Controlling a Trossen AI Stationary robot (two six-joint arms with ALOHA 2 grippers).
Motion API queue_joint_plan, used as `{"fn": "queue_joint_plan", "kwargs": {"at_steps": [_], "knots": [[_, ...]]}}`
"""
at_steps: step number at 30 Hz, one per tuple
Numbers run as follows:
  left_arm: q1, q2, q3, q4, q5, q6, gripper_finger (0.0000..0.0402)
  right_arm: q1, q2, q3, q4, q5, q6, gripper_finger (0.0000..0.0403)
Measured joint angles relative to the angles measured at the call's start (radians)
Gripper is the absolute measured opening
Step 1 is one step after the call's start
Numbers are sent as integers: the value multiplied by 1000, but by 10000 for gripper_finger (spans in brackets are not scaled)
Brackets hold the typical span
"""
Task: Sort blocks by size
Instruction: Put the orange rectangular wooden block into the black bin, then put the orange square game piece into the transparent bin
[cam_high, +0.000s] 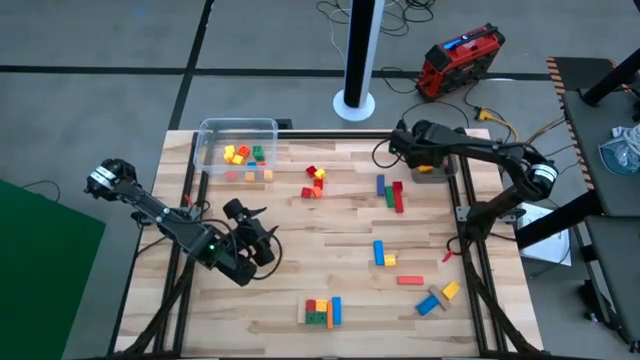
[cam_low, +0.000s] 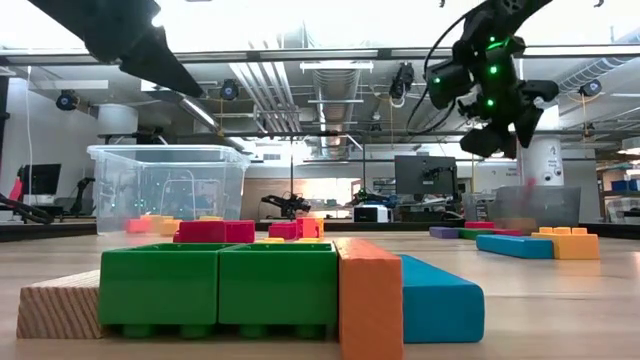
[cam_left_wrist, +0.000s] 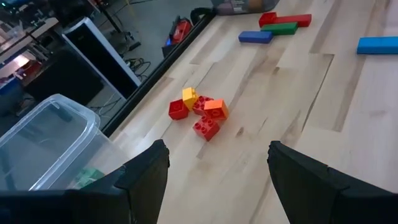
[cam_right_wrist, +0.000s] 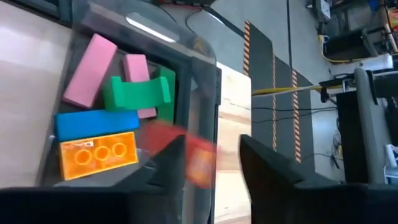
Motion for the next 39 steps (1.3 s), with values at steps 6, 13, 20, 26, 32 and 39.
{"fn": "queue_joint_plan", "kwargs": {"at_steps": [6,13,20,26,32,39], "knots": [[0,1,0,13,15,-4,247,110,-22,3,101,-54,18,240],[1,1,0,77,16,0,247,460,-12,-110,678,-237,-178,260],[0,4,0,113,-4,20,247,669,89,-114,986,-250,-124,229],[7,3,0,117,-128,34,247,721,216,-9,986,-282,-122,181],[88,-14,-1,125,168,158,243,701,356,128,971,-362,-224,113],[150,-20,-27,179,243,234,222,606,462,340,797,-361,-299,37]]}}
